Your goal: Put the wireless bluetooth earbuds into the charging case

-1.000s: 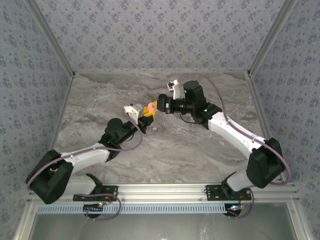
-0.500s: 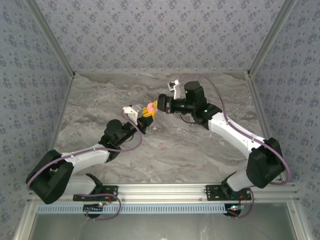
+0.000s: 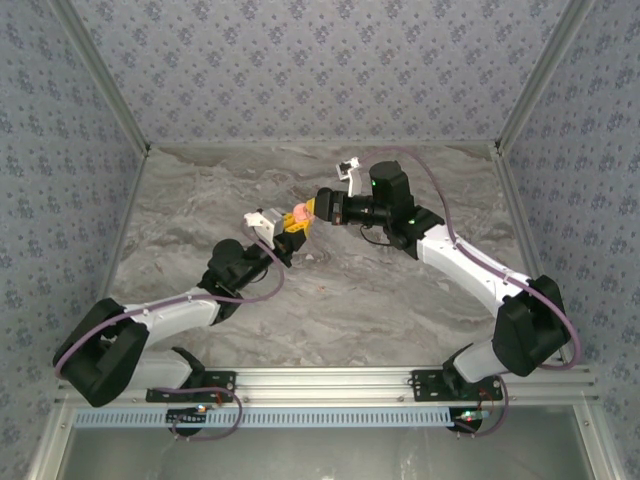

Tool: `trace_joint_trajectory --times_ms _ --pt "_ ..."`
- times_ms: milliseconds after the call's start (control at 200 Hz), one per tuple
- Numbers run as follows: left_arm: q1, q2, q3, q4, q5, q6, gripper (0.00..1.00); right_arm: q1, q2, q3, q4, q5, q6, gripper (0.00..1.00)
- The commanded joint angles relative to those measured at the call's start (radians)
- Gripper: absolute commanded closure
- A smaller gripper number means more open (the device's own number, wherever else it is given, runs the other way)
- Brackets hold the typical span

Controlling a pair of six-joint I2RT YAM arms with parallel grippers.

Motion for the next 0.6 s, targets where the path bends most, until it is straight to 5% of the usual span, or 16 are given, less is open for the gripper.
trace_joint_trajectory --times_ms 0,595 --pt "-0.004 0.000 0.014 0.066 -0.015 -0.014 0.94 0.011 -0.016 -0.001 -0.002 -0.031 0.013 0.87" --pt "-0.004 -0.026 0.017 0.065 -0.013 -0.018 0.94 0.013 -0.001 0.004 -0.059 -0.001 -0.019 0.87"
